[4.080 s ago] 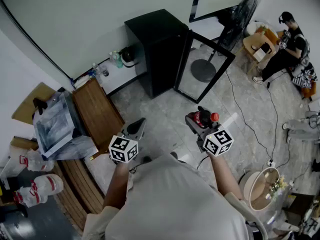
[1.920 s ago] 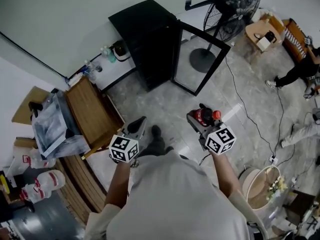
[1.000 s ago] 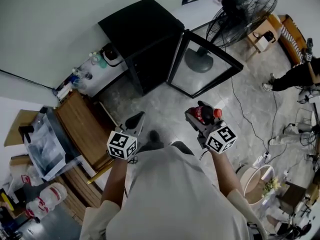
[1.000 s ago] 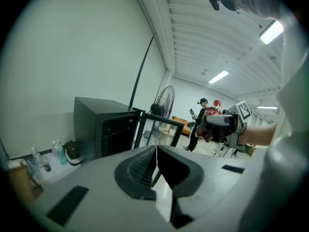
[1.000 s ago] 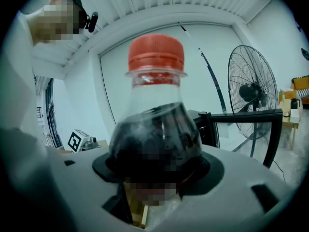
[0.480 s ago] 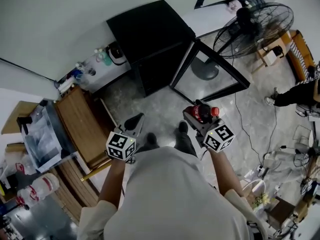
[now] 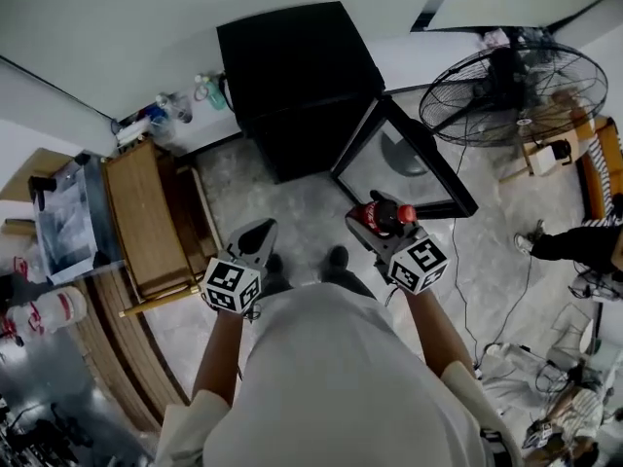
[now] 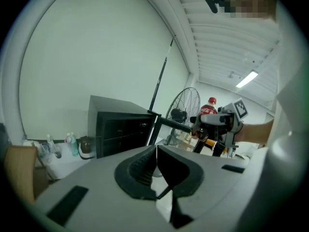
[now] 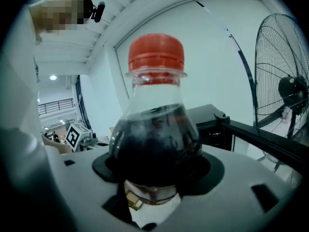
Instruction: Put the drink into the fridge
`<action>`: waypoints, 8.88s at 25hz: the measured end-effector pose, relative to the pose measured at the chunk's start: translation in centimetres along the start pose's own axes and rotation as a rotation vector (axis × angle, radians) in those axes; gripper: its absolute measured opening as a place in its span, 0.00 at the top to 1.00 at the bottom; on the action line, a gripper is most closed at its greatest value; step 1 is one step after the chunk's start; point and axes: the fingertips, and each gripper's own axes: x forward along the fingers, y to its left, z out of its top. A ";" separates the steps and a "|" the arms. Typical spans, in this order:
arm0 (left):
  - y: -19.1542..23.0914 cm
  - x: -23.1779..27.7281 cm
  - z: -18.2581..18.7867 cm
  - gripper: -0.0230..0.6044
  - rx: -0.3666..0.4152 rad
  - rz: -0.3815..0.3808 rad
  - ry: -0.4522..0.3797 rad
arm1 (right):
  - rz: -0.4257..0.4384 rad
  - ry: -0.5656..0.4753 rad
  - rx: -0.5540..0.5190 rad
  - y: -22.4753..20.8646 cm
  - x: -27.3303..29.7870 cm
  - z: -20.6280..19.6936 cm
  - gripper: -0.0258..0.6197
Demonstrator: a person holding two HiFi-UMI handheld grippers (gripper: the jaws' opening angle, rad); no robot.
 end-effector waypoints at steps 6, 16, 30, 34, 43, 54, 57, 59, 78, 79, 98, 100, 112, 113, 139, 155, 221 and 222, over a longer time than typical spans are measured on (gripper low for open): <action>-1.8 2.4 -0.1 0.95 -0.021 0.111 -0.044 | 0.105 0.046 -0.046 -3.6 -0.1 -0.5 0.49; -1.8 3.6 -0.1 0.95 -0.026 0.245 -0.077 | 0.249 0.088 -0.065 -5.4 2.8 -1.6 0.49; 7.0 6.9 -3.3 0.95 -0.032 0.234 -0.076 | 0.280 0.113 -0.021 -6.2 13.1 -5.2 0.49; 10.8 9.5 -5.4 0.95 -0.020 0.230 -0.081 | 0.248 0.104 -0.034 -8.9 17.1 -7.9 0.49; 15.4 15.4 -9.9 0.95 0.039 0.148 -0.103 | 0.227 0.091 -0.073 -13.7 23.8 -15.5 0.49; 18.1 22.0 -16.5 0.95 0.299 -0.011 -0.156 | 0.252 0.001 -0.191 -18.5 31.4 -22.7 0.49; 19.4 23.9 -18.2 0.95 0.396 -0.051 -0.172 | 0.250 -0.024 -0.235 -19.7 33.5 -24.3 0.49; 20.2 24.8 -19.2 0.95 0.420 -0.064 -0.186 | 0.251 -0.040 -0.261 -20.3 34.7 -25.2 0.49; 22.0 32.0 -21.9 0.95 0.433 0.005 -0.322 | 0.240 -0.085 -0.459 -24.1 41.6 -28.0 0.49; 22.2 32.1 -21.5 0.95 0.406 0.015 -0.336 | 0.243 -0.089 -0.462 -24.2 42.1 -27.6 0.49; 22.2 32.1 -20.0 0.95 0.540 0.058 -0.343 | 0.267 0.087 -0.505 -24.0 54.5 -26.8 0.49; 22.4 32.2 -20.1 0.95 0.554 0.054 -0.331 | 0.264 0.117 -0.512 -24.2 55.6 -27.1 0.49; 23.2 32.4 -19.4 0.95 0.490 0.006 -0.408 | 0.251 0.169 -0.428 -25.9 57.9 -27.7 0.48; 23.0 32.4 -19.2 0.95 0.497 0.000 -0.412 | 0.251 0.170 -0.421 -26.0 58.1 -27.8 0.48; 21.2 31.3 -16.1 0.95 0.491 -0.106 -0.486 | 0.183 -0.043 -0.486 -25.9 49.1 -24.3 0.52; 19.4 36.2 -18.5 0.95 0.675 -0.135 -0.438 | 0.069 -0.215 -0.449 -28.7 40.8 -27.0 0.82; -12.1 -7.0 10.3 0.95 0.264 0.198 -0.253 | 0.012 -0.139 -0.257 1.8 -9.5 8.6 0.97; -12.0 -7.4 10.2 0.95 0.263 0.201 -0.251 | 0.010 -0.144 -0.252 2.2 -9.6 8.6 0.97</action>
